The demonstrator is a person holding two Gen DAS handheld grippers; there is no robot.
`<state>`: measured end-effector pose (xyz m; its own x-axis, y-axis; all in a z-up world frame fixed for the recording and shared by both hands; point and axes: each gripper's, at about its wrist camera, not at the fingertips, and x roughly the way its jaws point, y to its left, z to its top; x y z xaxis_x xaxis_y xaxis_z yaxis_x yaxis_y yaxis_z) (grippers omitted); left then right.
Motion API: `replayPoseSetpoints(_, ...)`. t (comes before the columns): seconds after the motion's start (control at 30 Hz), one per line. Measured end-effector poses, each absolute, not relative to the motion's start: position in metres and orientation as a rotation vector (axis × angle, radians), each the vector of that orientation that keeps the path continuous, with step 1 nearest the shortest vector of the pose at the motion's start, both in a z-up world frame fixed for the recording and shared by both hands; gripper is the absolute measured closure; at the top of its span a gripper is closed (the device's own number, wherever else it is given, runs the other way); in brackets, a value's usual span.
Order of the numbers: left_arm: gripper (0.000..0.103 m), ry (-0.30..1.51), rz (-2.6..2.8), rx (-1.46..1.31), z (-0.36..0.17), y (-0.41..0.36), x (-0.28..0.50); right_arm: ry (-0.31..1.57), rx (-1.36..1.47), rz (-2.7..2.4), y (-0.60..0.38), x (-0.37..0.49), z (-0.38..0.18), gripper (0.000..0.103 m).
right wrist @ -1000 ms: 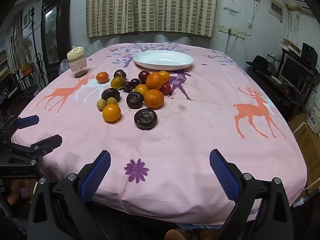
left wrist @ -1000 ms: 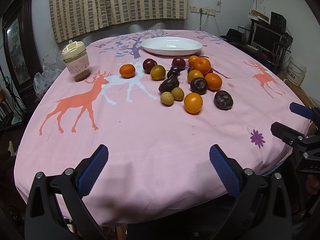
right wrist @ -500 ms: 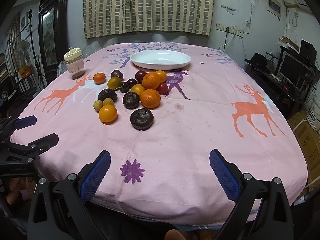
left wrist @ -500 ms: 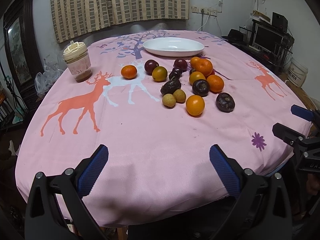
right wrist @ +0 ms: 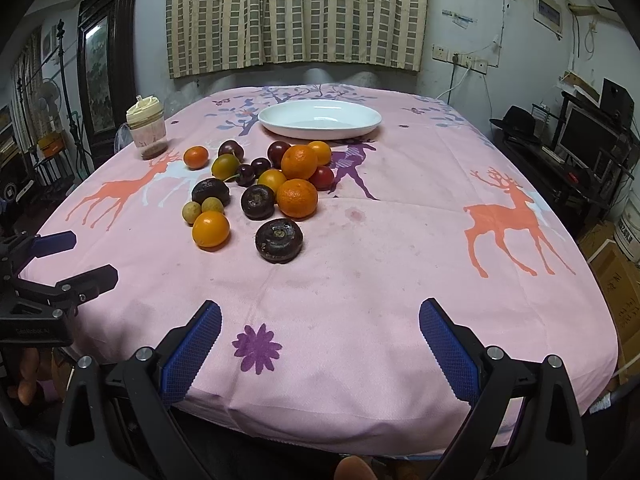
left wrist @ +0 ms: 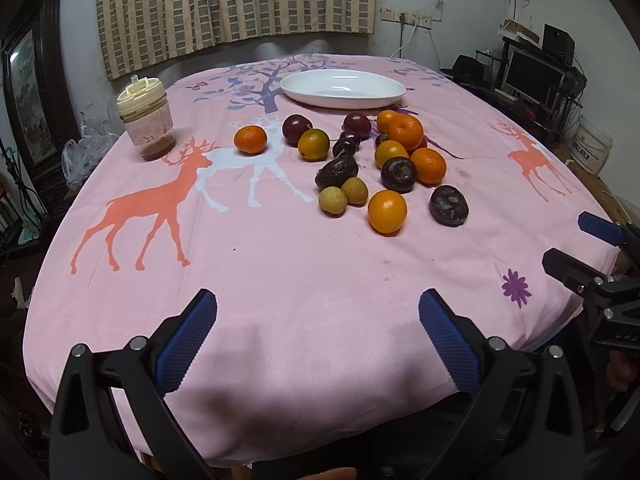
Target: Organize fruits
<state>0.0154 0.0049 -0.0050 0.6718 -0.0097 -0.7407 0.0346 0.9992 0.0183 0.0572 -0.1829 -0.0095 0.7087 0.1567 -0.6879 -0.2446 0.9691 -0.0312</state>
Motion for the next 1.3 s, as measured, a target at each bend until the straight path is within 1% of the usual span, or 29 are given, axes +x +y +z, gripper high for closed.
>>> replayPoseSetpoints(0.2,0.004,0.822,-0.013,0.038,-0.003,0.012,0.02,0.735,-0.099,0.255,-0.179,0.067,-0.012,0.004)
replayPoseSetpoints(0.43,0.004,0.848,-0.001,-0.055,-0.013,0.029,0.029,0.727,-0.068,0.332,-0.177,0.072,-0.012,0.004)
replayPoseSetpoints(0.5,0.004,0.853,0.008,-0.057,-0.019,0.031,0.028,0.759,-0.06,0.306,-0.176,0.088,-0.02,0.004)
replayPoseSetpoints(0.53,0.004,0.855,0.009,-0.057,-0.021,0.031,0.027,0.781,-0.055,0.31,-0.174,0.096,-0.025,0.006)
replayPoseSetpoints(0.6,0.004,0.849,0.006,-0.052,-0.024,0.031,0.023,0.824,-0.049,0.339,-0.169,0.111,-0.035,0.021)
replayPoseSetpoints(0.67,0.004,0.847,0.009,-0.041,-0.027,0.031,0.021,0.875,-0.054,0.355,-0.161,0.127,-0.046,0.029)
replayPoseSetpoints(0.73,0.004,0.85,-0.007,-0.043,-0.028,0.031,0.023,0.895,-0.076,0.347,-0.153,0.138,-0.053,0.031)
replayPoseSetpoints(0.77,0.004,0.851,-0.021,-0.047,-0.028,0.03,0.024,0.896,-0.09,0.332,-0.15,0.141,-0.054,0.033)
replayPoseSetpoints(0.83,0.004,0.851,-0.045,-0.042,-0.028,0.027,0.03,0.898,-0.118,0.329,-0.144,0.147,-0.055,0.034)
replayPoseSetpoints(0.9,0.004,0.861,-0.067,-0.025,-0.03,0.022,0.037,0.906,-0.126,0.336,-0.142,0.153,-0.055,0.038)
replayPoseSetpoints(1.13,0.004,0.881,-0.149,-0.03,-0.038,0.016,0.06,0.927,-0.176,0.362,-0.134,0.167,-0.058,0.038)
replayPoseSetpoints(1.17,0.004,0.886,-0.159,-0.036,-0.04,0.015,0.063,0.927,-0.178,0.365,-0.134,0.168,-0.057,0.043)
replayPoseSetpoints(1.2,0.004,0.892,-0.175,-0.044,-0.041,0.014,0.067,0.926,-0.18,0.377,-0.134,0.167,-0.057,0.05)
replayPoseSetpoints(1.27,0.01,0.905,-0.201,-0.04,-0.044,0.009,0.073,0.912,-0.194,0.389,-0.132,0.165,-0.056,0.06)
replayPoseSetpoints(1.3,0.026,0.911,-0.215,-0.028,-0.045,0.006,0.075,0.914,-0.189,0.395,-0.133,0.165,-0.055,0.06)
